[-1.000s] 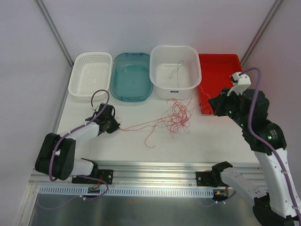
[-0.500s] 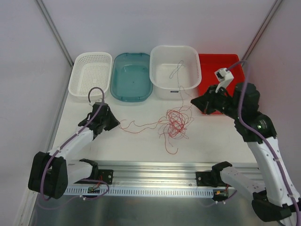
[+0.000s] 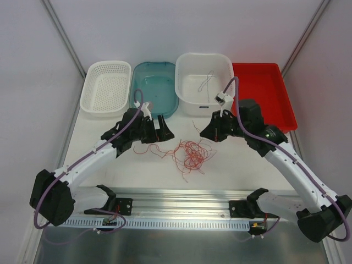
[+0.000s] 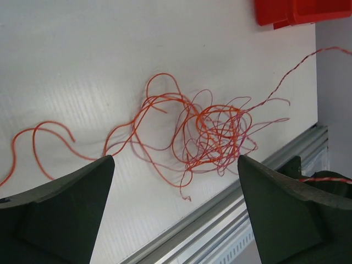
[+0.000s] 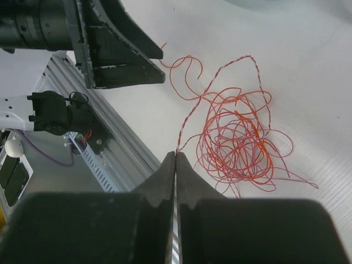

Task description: Untangle the cables

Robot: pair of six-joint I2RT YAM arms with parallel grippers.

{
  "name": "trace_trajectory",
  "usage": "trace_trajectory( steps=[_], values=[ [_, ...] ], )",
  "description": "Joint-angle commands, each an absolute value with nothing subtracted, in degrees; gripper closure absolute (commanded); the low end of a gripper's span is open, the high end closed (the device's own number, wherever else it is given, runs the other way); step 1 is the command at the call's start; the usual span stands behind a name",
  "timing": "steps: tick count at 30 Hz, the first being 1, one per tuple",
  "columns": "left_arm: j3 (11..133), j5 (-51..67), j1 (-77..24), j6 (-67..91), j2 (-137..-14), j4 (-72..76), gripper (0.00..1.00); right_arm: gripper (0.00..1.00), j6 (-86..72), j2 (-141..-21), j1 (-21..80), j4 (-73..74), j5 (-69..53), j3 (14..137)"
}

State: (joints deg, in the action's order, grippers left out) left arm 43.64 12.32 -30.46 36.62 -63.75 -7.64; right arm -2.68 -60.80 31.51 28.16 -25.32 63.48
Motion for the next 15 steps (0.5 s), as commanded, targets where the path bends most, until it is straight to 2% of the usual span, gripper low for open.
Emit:
trace_trajectory(
  steps=[1,7,10,15],
  values=[
    [49.4,16.3,-32.2,35.3,-69.7,-4.2,0.04,0.99,-1.2,-61.5,33.0,23.8,-26.3,62.4],
    [61.2,24.9,-36.5,32.2,-82.9,-4.0,0.03,0.99,-1.2,-61.5,34.1,22.5,-25.8,60.8],
    [62.7,28.8,-37.8,32.2,-86.8,-4.0,0.05,0.99,-1.1,-61.0,34.2,22.8,-24.1,60.5],
    [60.5,28.0,-39.7,31.6,-89.5,-4.5,0.06,0.99,-1.2,-60.7,34.2,22.5,-23.5,60.2]
  ],
)
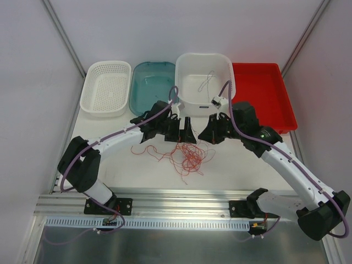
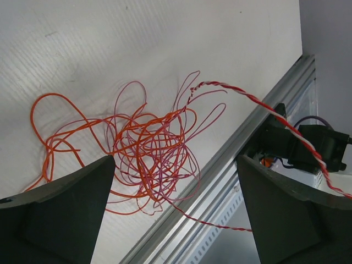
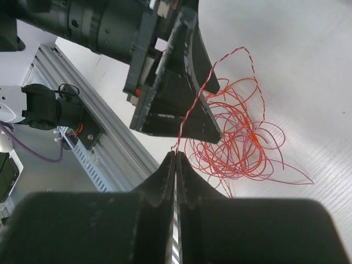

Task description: Untangle the cables

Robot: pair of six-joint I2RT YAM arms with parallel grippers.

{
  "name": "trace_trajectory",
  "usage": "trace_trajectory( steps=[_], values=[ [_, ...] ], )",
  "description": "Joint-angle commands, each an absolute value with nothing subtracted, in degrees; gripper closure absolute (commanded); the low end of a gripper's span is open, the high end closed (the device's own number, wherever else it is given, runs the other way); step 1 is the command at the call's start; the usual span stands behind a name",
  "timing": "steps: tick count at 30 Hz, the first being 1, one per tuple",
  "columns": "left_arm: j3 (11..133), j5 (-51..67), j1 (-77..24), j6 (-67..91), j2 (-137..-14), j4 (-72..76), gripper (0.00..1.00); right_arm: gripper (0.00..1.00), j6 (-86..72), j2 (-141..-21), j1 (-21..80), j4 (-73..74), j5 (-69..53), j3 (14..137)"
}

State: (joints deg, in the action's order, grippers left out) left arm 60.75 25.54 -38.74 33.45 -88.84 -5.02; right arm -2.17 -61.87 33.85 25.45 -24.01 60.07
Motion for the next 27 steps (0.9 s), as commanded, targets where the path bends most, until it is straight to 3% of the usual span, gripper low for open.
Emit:
trace_trajectory(
  steps=[1,7,12,18,27],
  values=[
    [59.9,27.3,-40.2,31.5,-90.4,-4.7,0.06,0.99,-1.3,-60.7,34.1,22.2,-23.6,60.2],
    [62.5,18.9,-43.0,31.5,-97.5,-5.4,0.13,0.99,-2.5,-61.0,34.9,20.7,-25.0,60.0],
    [67.6,13.8,-46.1,31.3,-104.4,-8.0,0.24,0.99,-3.3,-60.5,36.3,20.8,-24.5,59.9],
    [66.4,3.3,-45.2,31.8,-106.0,-12.1,0.61,0.99,-0.3,-55.0,36.3,27.2,-18.6,62.9],
    [54.5,-3.9,-35.6,32.1,-97.0,-13.4,0.64,0.99,7.0,-44.7,31.3,37.4,-5.1,73.1]
  ],
)
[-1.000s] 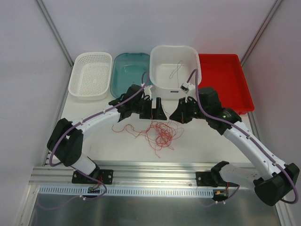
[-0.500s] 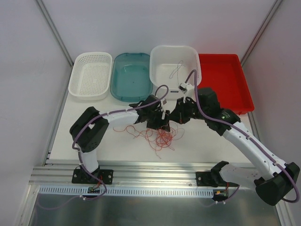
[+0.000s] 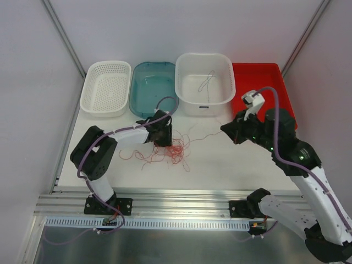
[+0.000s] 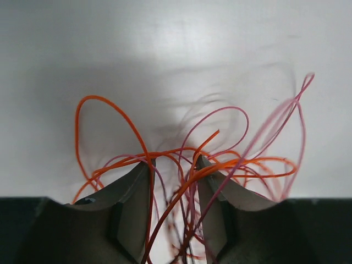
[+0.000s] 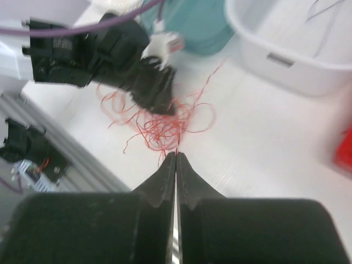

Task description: Untangle the cables

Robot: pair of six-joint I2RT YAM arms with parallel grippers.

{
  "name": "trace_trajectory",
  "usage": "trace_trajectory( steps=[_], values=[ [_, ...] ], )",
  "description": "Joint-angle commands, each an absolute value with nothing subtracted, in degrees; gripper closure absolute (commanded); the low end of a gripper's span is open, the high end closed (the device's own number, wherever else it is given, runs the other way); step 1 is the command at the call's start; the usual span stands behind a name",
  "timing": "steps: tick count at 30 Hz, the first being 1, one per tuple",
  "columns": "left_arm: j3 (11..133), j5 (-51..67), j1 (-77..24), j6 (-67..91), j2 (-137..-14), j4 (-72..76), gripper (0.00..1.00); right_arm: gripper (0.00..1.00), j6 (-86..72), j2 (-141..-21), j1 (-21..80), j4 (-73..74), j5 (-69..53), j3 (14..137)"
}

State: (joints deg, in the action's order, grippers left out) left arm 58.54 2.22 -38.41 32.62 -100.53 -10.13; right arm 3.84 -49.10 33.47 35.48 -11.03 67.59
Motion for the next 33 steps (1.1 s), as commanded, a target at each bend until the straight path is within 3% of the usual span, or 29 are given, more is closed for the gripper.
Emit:
trace_trajectory(
  steps=[1,14,17,18,22,33],
  values=[
    [53.5,-4.5,-33.8,32.0,-95.4,-13.9,0.64,0.99,7.3,-43.3,30.9,37.8,-4.3,74.6],
    [46.6,-13.4,-28.5,32.4,-88.9,-18.0,0.66,0.99,9.9,-37.6,30.1,38.0,9.8,83.8],
    [45.8,-15.3,-28.2,33.3,-89.6,-18.8,0.74,0.99,10.5,-36.2,30.1,36.1,11.2,86.3],
    [45.5,-16.6,-27.8,33.5,-89.6,-19.1,0.83,0.99,10.6,-35.5,30.1,35.6,11.5,87.2],
    [44.4,-20.4,-25.9,35.1,-88.7,-20.8,0.92,0.99,10.9,-34.8,30.1,33.8,12.7,88.2],
    [39.8,-25.8,-20.8,41.8,-81.5,-21.5,0.97,0.99,10.7,-34.1,30.1,33.5,13.5,85.9]
  ],
)
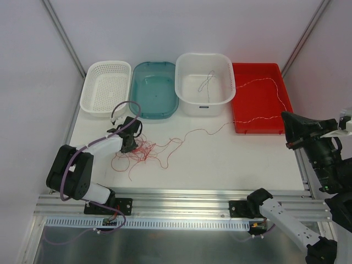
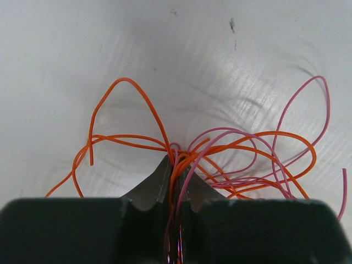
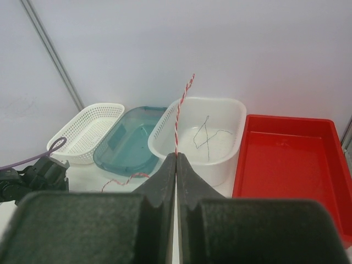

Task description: Untangle the cables

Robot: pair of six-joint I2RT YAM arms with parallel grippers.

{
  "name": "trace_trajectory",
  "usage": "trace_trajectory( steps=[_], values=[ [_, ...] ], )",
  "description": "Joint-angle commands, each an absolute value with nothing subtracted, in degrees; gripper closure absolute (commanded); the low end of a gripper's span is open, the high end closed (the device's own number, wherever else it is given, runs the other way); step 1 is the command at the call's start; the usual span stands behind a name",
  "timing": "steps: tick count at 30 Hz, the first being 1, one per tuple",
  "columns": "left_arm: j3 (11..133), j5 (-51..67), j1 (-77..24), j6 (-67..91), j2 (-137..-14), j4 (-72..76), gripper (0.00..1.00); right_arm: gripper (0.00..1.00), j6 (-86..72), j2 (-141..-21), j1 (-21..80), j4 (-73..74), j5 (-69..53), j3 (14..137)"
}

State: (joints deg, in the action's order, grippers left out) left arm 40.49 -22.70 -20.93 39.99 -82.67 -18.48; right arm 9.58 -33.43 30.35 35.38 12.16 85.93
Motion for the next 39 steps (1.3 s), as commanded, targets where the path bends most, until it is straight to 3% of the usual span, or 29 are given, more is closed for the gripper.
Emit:
trace_trajectory(
  steps=[1,8,12,16,21,29,39],
  values=[
    [39.9,-25.5,-20.8,41.7,-81.6,-21.6,0.96,0.99,10.7,-34.0,30.1,33.6,14.1,85.6],
    [40.9,-22.1,-20.8,40.1,-79.1,-21.5,0.80,0.99,8.7,-37.7,30.1,37.4,6.2,82.7],
    [41.6,-17.9,-21.0,36.7,-73.4,-21.5,0.50,0.99,4.4,-40.3,30.1,35.1,-5.1,76.9],
    [43.2,-14.1,-22.1,31.6,-67.4,-21.5,0.29,0.99,1.0,-42.8,30.1,30.3,-11.2,72.7],
    [46.5,-7.9,-25.7,24.0,-61.4,-20.7,0.12,0.99,-2.8,-46.3,30.1,26.6,-16.6,69.4],
    [45.1,3.8,-37.6,17.3,-59.8,-5.0,0.09,0.99,-6.8,-48.8,30.1,22.2,-18.5,66.0],
    [43.0,0.4,-48.2,12.8,-68.1,16.2,0.11,0.99,-10.2,-48.7,30.1,19.8,-19.9,64.1]
  ],
)
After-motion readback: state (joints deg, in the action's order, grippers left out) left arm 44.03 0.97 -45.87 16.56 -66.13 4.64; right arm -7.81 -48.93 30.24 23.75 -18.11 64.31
